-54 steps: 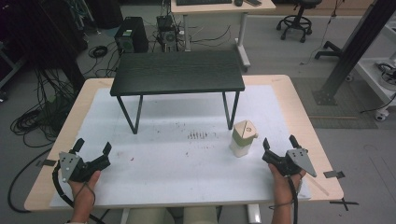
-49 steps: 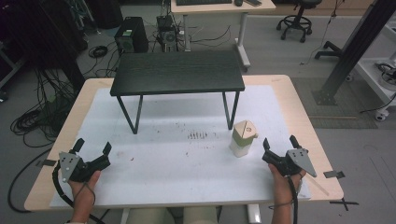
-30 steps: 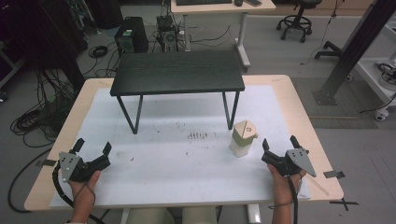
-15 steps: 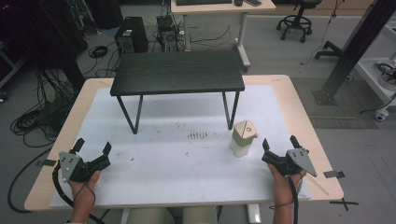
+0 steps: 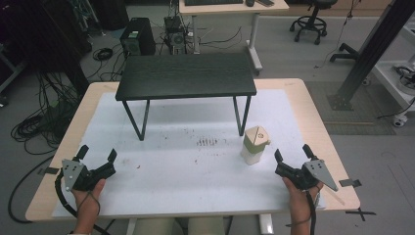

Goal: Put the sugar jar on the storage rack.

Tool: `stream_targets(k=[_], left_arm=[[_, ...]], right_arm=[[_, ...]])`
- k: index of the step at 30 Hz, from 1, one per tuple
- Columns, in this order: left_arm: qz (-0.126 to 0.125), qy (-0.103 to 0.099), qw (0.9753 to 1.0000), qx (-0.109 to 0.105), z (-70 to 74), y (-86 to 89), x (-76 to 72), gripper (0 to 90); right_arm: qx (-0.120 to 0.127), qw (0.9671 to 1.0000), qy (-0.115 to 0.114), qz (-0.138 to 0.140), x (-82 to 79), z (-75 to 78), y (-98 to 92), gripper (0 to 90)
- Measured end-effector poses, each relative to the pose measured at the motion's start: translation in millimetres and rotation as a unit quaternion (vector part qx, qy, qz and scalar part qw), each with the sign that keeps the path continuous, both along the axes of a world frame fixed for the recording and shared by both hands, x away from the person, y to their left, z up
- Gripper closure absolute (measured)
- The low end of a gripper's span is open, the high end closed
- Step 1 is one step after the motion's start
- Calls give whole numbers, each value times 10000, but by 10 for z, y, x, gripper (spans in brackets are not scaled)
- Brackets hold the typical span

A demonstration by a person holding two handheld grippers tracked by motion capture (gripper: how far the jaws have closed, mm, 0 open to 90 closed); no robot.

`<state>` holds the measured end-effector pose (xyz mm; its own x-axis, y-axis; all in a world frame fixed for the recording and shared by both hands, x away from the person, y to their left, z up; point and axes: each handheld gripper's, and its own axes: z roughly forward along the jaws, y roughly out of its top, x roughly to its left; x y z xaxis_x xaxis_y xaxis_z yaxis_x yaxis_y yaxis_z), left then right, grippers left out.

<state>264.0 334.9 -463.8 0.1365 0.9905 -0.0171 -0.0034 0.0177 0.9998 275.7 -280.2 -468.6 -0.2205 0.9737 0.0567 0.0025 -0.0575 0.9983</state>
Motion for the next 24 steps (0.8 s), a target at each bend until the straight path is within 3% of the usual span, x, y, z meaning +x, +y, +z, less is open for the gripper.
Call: stream_targets(k=[11, 17, 24], left_arm=[[-3, -2, 10000, -1, 0, 1, -1, 35], [-3, -7, 10000, -4, 0, 1, -2, 35], [-7, -11, 10000, -5, 0, 1, -3, 35]], right_arm=[[112, 9986, -163, 494, -167, 226, 169, 10], [27, 9958, -342, 853, -233, 381, 383, 9], [-84, 9930, -403, 1104, -239, 457, 554, 10]])
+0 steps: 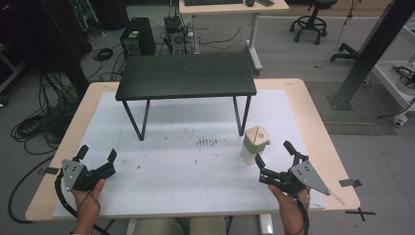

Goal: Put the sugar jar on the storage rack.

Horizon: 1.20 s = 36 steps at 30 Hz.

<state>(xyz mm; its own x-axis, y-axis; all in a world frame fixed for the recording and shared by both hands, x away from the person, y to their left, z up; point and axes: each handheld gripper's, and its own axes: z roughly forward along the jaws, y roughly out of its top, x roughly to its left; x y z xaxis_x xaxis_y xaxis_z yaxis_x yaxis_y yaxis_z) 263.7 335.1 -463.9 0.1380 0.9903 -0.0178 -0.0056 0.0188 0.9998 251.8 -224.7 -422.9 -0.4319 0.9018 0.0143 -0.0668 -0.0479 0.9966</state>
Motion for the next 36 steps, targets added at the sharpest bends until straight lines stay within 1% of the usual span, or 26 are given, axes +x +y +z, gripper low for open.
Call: stream_targets(k=[3, 8, 15, 23, 31, 36], left_arm=[[-6, 1, 10000, -1, 0, 0, -1, 35], [-17, -3, 10000, -7, 0, 0, -1, 35], [-19, 2, 10000, -5, 1, -1, -1, 35], [-16, 4, 10000, -6, 1, -1, -1, 35], [-15, 5, 10000, -6, 1, -1, -1, 35], [-17, 5, 10000, -4, 1, -1, 0, 35]], right_arm=[[-34, 10000, 21, 52, 17, -8, 50, 10], [-51, 9999, 97, 56, 50, -69, 88, 10], [-65, 9998, 181, 53, 77, -128, 92, 10], [-74, 9995, 295, 31, 151, -219, 86, 9], [-86, 9994, 347, 22, 195, -279, 102, 10], [-65, 9991, 409, 14, 259, -332, 132, 10]])
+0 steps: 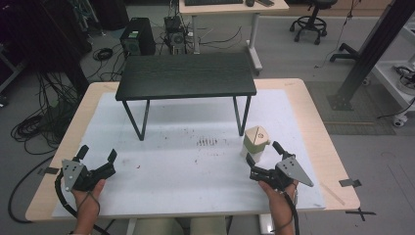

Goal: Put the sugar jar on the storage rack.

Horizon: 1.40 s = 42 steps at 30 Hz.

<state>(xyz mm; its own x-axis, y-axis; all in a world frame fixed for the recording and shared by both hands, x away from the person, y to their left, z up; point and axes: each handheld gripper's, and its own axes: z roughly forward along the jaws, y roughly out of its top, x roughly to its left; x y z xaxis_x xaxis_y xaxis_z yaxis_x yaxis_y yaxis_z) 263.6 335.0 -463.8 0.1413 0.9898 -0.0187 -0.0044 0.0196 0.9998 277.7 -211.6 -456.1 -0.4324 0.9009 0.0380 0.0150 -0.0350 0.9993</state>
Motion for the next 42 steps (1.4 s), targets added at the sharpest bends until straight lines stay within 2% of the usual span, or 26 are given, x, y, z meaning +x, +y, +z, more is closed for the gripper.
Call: stream_targets(k=[12, 28, 35, 42], left_arm=[[1, -2, 10000, -2, 0, 0, -1, 35], [5, 5, 10000, 8, 0, 2, -1, 35], [2, 3, 10000, 9, 0, 2, -2, 35], [1, -1, 10000, 8, -1, 2, -2, 35]], right_arm=[[-5, 10000, 82, 41, 146, -50, 76, 10], [-59, 9998, 179, -8, 338, -194, 140, 15], [-130, 9998, 156, -63, 372, -237, 164, 22], [-54, 9998, 138, -156, 385, -250, 165, 25]])
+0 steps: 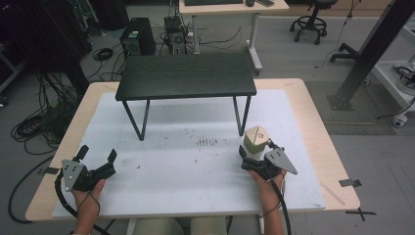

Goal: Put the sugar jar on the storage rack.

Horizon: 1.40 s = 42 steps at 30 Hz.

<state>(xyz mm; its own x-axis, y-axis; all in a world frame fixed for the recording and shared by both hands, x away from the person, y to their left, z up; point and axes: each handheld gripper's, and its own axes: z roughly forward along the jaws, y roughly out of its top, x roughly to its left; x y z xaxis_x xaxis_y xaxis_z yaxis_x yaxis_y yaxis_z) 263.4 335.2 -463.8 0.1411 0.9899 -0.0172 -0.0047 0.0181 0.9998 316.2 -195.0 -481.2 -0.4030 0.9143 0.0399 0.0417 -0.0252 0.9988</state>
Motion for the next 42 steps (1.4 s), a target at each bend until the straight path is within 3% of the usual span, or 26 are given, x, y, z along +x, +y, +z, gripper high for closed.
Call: stream_targets(k=[24, 42], left_arm=[[16, -5, 10000, -13, -1, -3, -4, 35], [20, -1, 10000, -13, -1, -4, -5, 35]], right_arm=[[-170, 9998, -98, -60, -7, -8, 25, 33], [-128, 9998, -130, -61, -13, -11, 20, 37]])
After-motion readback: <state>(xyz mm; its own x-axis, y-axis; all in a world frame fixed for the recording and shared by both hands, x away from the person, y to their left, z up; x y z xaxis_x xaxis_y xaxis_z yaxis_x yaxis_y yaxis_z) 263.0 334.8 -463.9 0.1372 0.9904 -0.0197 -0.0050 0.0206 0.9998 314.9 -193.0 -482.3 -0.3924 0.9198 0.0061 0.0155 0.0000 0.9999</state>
